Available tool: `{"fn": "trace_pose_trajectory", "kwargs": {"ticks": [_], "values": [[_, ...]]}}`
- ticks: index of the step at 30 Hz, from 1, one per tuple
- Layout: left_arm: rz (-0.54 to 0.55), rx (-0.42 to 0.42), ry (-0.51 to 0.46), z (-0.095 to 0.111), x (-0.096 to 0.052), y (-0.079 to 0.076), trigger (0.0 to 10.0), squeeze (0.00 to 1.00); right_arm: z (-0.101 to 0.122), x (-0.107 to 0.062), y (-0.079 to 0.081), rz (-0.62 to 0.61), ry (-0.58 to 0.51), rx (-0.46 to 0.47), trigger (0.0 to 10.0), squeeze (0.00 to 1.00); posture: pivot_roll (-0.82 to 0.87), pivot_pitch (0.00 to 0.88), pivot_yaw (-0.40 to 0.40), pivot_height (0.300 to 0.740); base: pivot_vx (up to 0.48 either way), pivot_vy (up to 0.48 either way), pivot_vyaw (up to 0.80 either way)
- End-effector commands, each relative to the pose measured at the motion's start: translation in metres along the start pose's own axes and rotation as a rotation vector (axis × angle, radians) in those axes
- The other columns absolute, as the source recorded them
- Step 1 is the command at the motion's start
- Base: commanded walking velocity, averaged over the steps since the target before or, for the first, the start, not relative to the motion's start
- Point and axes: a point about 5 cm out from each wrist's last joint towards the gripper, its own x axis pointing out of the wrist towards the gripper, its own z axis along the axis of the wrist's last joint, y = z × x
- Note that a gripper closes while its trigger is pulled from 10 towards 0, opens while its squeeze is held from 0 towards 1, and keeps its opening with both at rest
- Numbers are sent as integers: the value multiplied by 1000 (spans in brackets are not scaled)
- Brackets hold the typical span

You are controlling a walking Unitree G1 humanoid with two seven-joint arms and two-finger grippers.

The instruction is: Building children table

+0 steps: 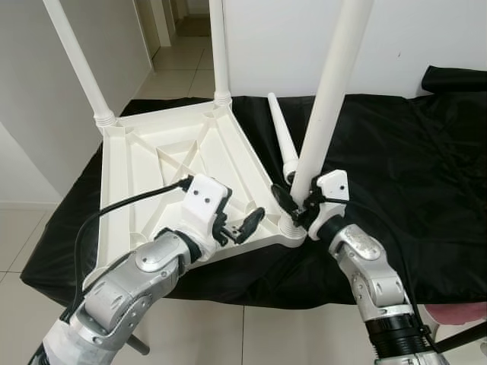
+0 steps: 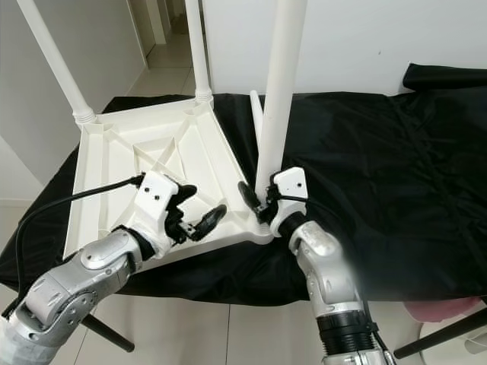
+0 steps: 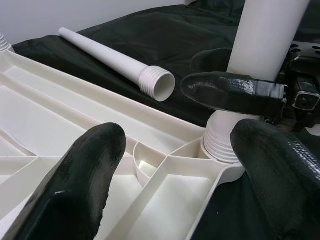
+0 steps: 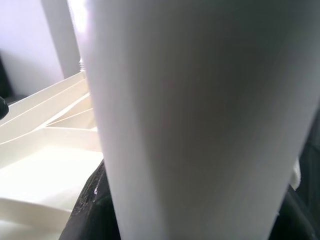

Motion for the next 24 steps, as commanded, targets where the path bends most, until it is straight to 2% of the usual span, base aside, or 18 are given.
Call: {"fn": "trace_pose_trajectory", "kwargs": {"ticks": [1, 4, 5, 8, 10, 14, 16, 20, 24], "values": [[-202, 21, 8, 2, -2, -12, 10000, 0, -29, -7, 5, -37, 127, 57, 10000, 0, 40, 46, 88, 740, 0, 0, 0], [-201, 17, 8, 1, -2, -13, 10000, 0, -22, -5, 18, -137, 87, 94, 10000, 0, 40, 46, 88, 740, 0, 0, 0], [-201, 17, 8, 1, -2, -13, 10000, 0, -22, -5, 18, -137, 87, 94, 10000, 0, 40, 46, 88, 740, 0, 0, 0], [-202, 14, 7, 1, -2, -14, 10000, 0, -20, -3, 28, -265, 83, 140, 10000, 0, 40, 41, 74, 740, 0, 0, 0], [-202, 13, 6, 1, -2, -14, 10000, 0, -19, -3, 31, -295, 79, 146, 10000, 0, 40, 41, 74, 740, 0, 0, 0], [-205, 8, 2, 0, 0, -16, 10000, 0, -18, 2, 32, -499, 95, 147, 10000, 0, 38, 34, 57, 740, 0, 0, 0], [-205, 8, 2, 0, 0, -16, 10000, 0, -18, 2, 32, -499, 95, 147, 10000, 0, 38, 34, 57, 740, 0, 0, 0], [-202, 9, -2, 0, 0, -16, 10000, 0, -12, 5, 33, -579, 78, 152, 10000, 0, 38, 38, 53, 740, 0, 0, 0], [-200, 5, -4, 1, 0, -16, 10000, 0, -9, 5, 32, -587, 66, 145, 10000, 0, 32, 39, 55, 740, 0, 0, 0]]}}
